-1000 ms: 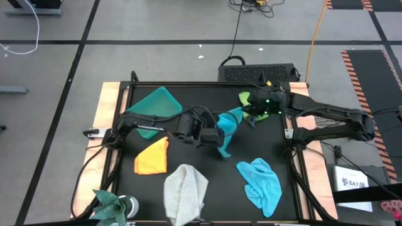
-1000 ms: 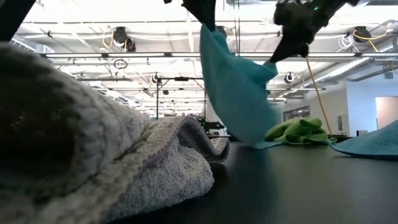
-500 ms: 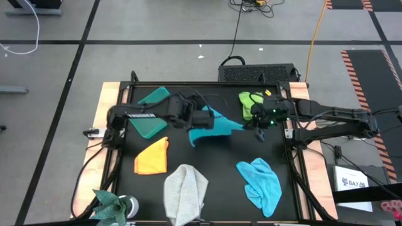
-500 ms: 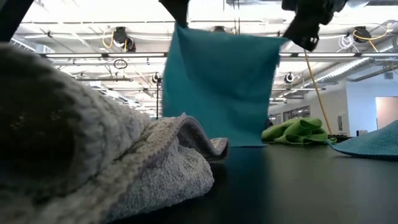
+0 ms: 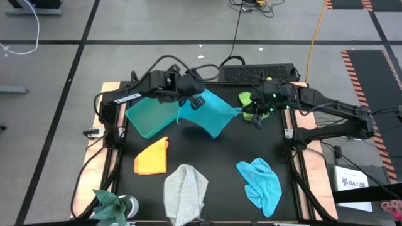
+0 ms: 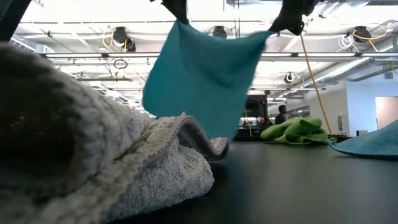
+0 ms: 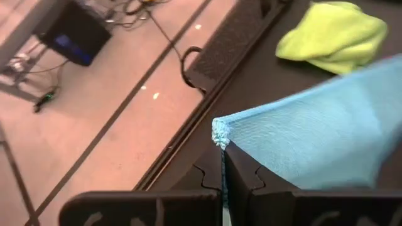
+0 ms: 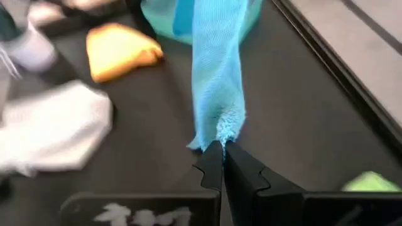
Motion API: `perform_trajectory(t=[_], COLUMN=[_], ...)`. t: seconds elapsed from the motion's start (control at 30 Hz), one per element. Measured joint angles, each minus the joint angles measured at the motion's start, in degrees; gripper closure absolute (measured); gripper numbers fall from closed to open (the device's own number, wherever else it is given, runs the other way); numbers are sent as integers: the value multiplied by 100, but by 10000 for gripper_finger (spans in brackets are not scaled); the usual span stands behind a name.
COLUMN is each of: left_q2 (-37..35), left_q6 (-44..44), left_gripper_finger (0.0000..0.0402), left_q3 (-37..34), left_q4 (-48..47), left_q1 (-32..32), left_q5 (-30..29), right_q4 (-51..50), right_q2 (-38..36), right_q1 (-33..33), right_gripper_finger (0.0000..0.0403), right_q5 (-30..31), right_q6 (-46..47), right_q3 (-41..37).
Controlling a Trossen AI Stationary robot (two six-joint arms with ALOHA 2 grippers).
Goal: Fold microfiber towels
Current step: Fold the top blue microfiber towel
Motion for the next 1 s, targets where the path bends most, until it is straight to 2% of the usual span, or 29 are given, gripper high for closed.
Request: perform_trajectory(t=[0.07, 0.1, 0.23, 0.3, 0.47, 0.67, 0.8, 1.0], left_q2=[30, 39, 48, 48, 35, 24, 22, 24], left_q6=[149, 183, 219, 267, 398, 868, 1270, 1665], left_gripper_finger=[402, 402, 402, 402, 402, 402, 402, 402], left_q3=[-67, -109, -227, -234, -238, -238, -238, -238], left_q4=[94, 96, 127, 138, 195, 558, 1050, 1096], left_q1=[72, 101, 153, 141, 147, 348, 641, 1206], left_q5=[126, 163, 200, 188, 141, 140, 687, 1608], right_q4=[-485, -711, -1399, -1578, -1508, -838, -581, -571], right_q2=[132, 169, 254, 267, 333, 442, 485, 468], right_q1=[-265, -393, -761, -910, -1154, -1236, -1391, -1627], right_gripper_finger=[403, 403, 403, 403, 403, 403, 403, 403], right_q5=[-532, -614, 47, 190, 172, 178, 448, 1389], right_q6=[-371, -401, -233, -127, 61, -122, -301, -589], right_q3=[244, 349, 501, 497, 466, 462, 462, 583])
